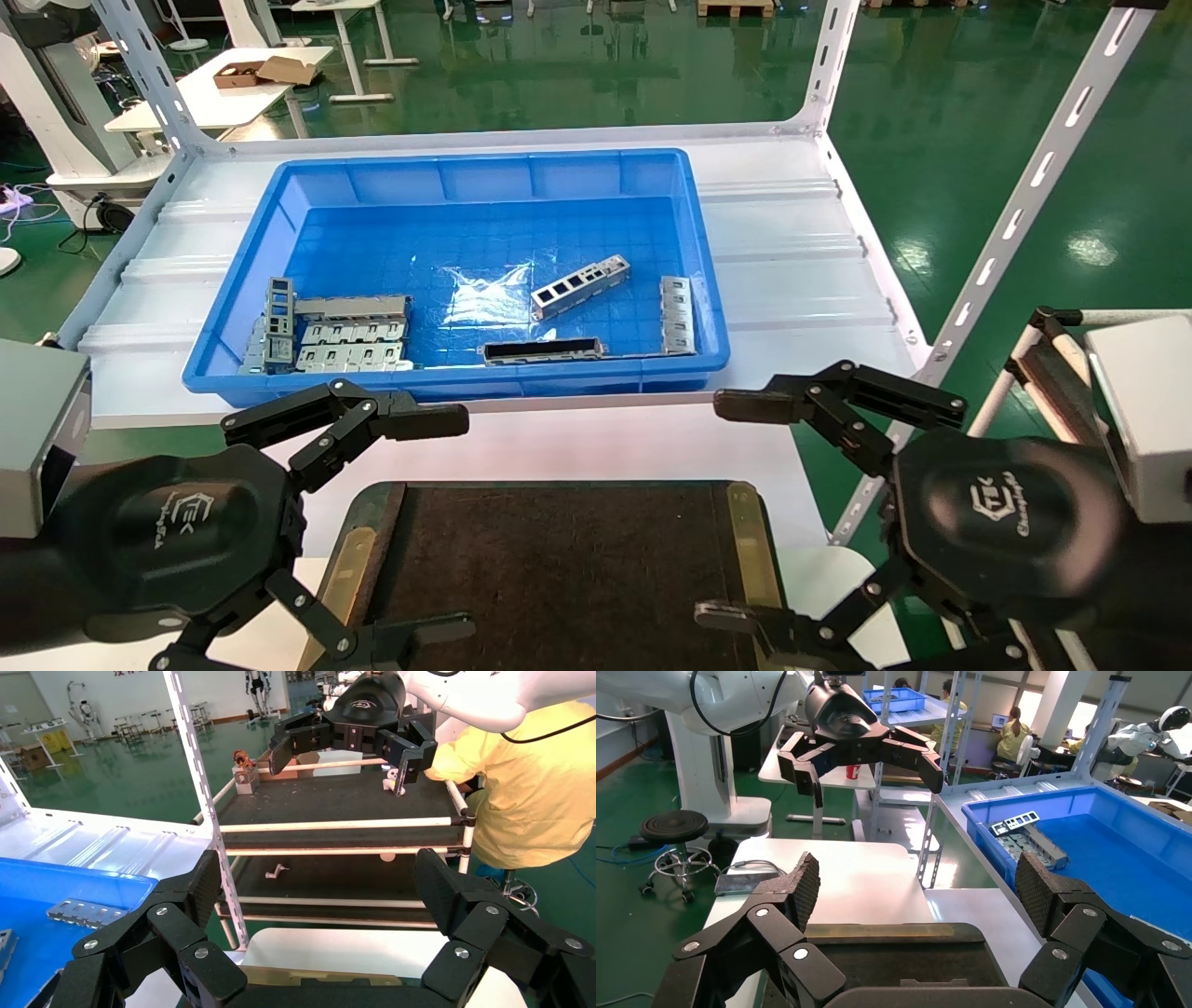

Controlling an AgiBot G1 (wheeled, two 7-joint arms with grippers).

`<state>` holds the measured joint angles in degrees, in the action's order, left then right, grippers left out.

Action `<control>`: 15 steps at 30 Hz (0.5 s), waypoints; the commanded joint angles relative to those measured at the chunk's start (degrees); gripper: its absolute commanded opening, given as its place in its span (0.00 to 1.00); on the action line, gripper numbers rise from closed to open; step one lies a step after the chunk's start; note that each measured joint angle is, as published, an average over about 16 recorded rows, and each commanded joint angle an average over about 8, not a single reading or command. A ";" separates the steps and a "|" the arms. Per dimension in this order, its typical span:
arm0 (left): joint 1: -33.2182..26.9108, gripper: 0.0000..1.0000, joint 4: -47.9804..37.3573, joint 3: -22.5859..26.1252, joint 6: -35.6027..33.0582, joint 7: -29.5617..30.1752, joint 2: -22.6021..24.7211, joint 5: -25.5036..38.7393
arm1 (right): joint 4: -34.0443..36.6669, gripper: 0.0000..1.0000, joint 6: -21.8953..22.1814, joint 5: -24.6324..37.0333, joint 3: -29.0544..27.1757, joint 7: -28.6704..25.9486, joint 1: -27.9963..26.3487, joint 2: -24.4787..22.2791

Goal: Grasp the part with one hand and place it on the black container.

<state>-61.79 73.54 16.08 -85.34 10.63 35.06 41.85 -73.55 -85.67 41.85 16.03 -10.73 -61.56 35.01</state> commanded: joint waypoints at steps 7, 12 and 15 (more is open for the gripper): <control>-1.13 1.00 0.09 -0.03 1.59 -0.27 0.46 1.14 | 0.03 1.00 -0.01 -0.01 0.03 0.02 -0.02 0.00; -3.39 1.00 -0.56 0.76 3.78 -0.37 1.86 4.00 | 0.04 1.00 0.00 -0.03 0.05 0.04 -0.03 -0.01; -5.51 1.00 -1.67 1.70 5.29 -0.18 3.59 6.19 | 0.04 1.00 0.00 -0.03 0.07 0.04 -0.04 -0.01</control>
<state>-67.65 71.34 17.99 -79.98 10.28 39.13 48.36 -73.50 -85.67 41.81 16.10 -10.69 -61.60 35.00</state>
